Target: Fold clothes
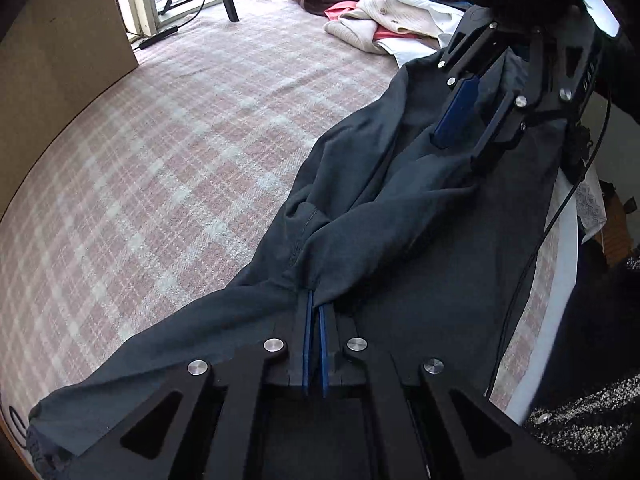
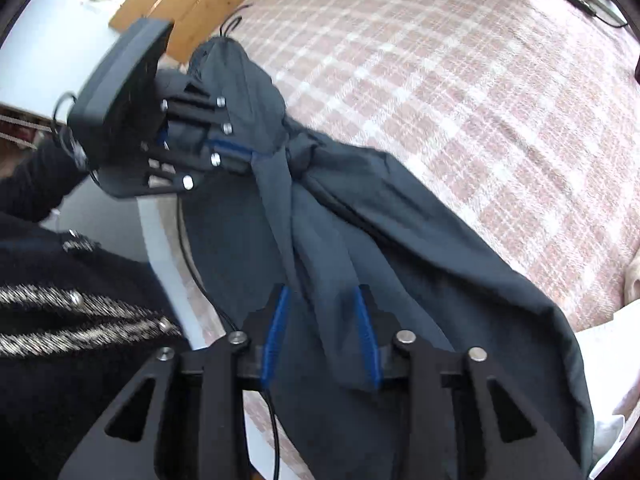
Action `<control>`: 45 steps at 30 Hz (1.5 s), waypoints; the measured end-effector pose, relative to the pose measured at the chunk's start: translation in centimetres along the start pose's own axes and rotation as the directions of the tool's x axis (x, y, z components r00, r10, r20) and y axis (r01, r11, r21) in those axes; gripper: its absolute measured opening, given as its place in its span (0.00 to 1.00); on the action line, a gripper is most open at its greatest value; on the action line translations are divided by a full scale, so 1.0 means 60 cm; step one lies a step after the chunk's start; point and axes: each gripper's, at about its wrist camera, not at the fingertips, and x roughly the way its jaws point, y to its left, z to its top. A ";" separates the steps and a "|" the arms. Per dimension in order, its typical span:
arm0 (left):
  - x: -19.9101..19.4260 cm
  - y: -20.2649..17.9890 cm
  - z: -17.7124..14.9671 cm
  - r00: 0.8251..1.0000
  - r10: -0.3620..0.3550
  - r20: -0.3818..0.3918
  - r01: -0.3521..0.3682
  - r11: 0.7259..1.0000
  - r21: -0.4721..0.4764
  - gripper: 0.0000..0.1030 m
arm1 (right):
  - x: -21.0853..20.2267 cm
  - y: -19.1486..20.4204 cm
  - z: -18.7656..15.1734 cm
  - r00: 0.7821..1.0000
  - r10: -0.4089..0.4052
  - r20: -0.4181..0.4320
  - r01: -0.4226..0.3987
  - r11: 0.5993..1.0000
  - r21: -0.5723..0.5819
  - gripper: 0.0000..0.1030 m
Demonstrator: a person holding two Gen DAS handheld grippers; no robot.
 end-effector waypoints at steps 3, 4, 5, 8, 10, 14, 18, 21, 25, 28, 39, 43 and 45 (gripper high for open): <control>-0.015 -0.001 -0.016 0.999 -0.011 0.047 0.013 0.999 -0.044 0.01 | 0.009 -0.022 0.027 0.994 0.106 0.015 -0.107 0.989 0.099 0.34; -0.020 -0.003 -0.021 0.998 -0.013 0.061 0.017 0.998 -0.053 0.01 | 0.018 -0.026 0.035 0.993 0.122 0.009 -0.122 0.985 0.119 0.34; -0.025 -0.006 -0.027 0.998 -0.012 0.068 0.016 0.998 -0.054 0.01 | 0.029 -0.029 0.043 0.991 0.130 -0.002 -0.129 0.983 0.134 0.34; -0.045 -0.012 -0.044 0.996 -0.007 0.093 0.013 0.998 -0.063 0.01 | 0.073 -0.028 0.061 0.982 0.181 -0.048 -0.170 0.970 0.171 0.34; -0.065 -0.006 -0.059 0.994 0.020 0.110 -0.011 0.997 -0.082 0.02 | 0.098 -0.026 0.073 0.972 0.225 -0.068 -0.208 0.958 0.195 0.34; -0.104 0.026 -0.105 0.988 0.102 0.119 -0.083 0.985 -0.154 0.07 | 0.119 -0.027 0.094 0.959 0.282 -0.006 -0.273 0.932 0.238 0.41; -0.099 0.083 -0.166 0.987 0.155 0.042 -0.138 0.954 -0.266 0.06 | 0.112 -0.060 0.108 0.939 0.321 0.123 -0.344 0.879 0.332 0.48; -0.089 0.099 -0.198 0.988 0.150 0.016 -0.139 0.945 -0.295 0.06 | 0.106 -0.085 0.118 0.915 0.338 0.221 -0.400 0.828 0.392 0.48; -0.093 0.094 -0.208 0.989 0.144 0.033 -0.128 0.948 -0.291 0.06 | 0.062 -0.095 0.138 0.928 0.208 0.311 -0.321 0.868 0.379 0.06; -0.097 0.096 -0.221 0.991 0.122 0.055 -0.099 0.946 -0.308 0.06 | 0.031 -0.099 0.166 0.942 0.080 0.326 -0.201 0.913 0.356 0.05; -0.122 0.096 -0.248 0.994 0.092 0.053 -0.067 0.930 -0.361 0.06 | -0.064 -0.096 0.207 0.892 -0.381 0.245 0.318 0.912 0.260 0.14; -0.170 0.105 -0.264 0.984 0.157 0.085 -0.110 0.908 -0.405 0.06 | -0.157 -0.094 0.149 0.857 -0.375 0.354 0.262 0.908 0.327 0.14; -0.200 0.102 -0.266 0.976 0.182 0.116 -0.119 0.903 -0.414 0.06 | -0.201 -0.067 0.107 0.824 -0.372 0.428 0.226 0.908 0.354 0.14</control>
